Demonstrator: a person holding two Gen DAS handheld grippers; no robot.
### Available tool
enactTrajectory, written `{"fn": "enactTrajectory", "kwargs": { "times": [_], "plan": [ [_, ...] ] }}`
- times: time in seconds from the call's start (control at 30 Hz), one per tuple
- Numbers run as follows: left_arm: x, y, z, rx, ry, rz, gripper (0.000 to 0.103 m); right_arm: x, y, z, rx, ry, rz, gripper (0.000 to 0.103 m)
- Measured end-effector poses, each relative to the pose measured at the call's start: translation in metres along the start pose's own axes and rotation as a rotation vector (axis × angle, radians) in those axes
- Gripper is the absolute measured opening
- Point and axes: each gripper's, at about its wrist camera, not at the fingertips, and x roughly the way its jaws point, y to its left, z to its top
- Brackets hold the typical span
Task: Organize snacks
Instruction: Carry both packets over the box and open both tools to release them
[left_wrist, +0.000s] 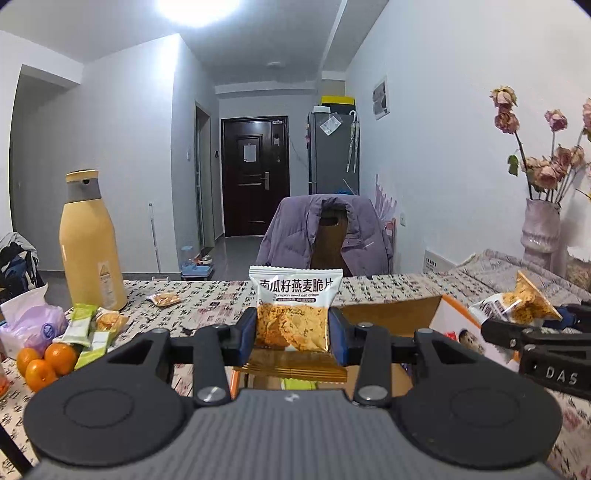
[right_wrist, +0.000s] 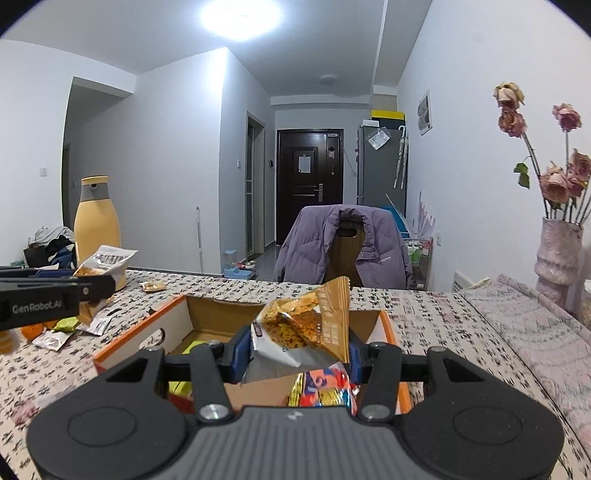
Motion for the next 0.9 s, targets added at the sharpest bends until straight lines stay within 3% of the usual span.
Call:
{"fn": "enactTrajectory", "kwargs": {
  "times": [0.2,0.47,0.77,0.8,0.87,0.9],
  "plan": [
    [0.039,-0.003,0.01,-0.025,0.019,0.014,0.041,0.038,-0.002,0.01,0.003,0.011,-0.006,0.049],
    [0.084,0.0,-0.005,-0.045,0.081,0.037,0.041,0.083,-0.014,-0.003,0.051,0.067,-0.009,0.049],
    [0.103,-0.001,-0.023,-0.019,0.137,0.042,0.042,0.096,-0.007,-0.021,0.014,0.129,-0.001,0.049],
    [0.103,0.0,-0.025,-0.021,0.143,0.045,0.042,0.096,-0.008,-0.021,0.015,0.13,-0.004,0.052],
    [0.103,0.003,-0.026,-0.033,0.138,0.044,0.052,0.095,-0.009,-0.021,0.023,0.125,-0.013,0.078],
    [0.101,0.004,-0.026,-0.041,0.131,0.046,0.067,0.095,-0.011,-0.021,0.028,0.119,-0.019,0.086]
  ]
}}
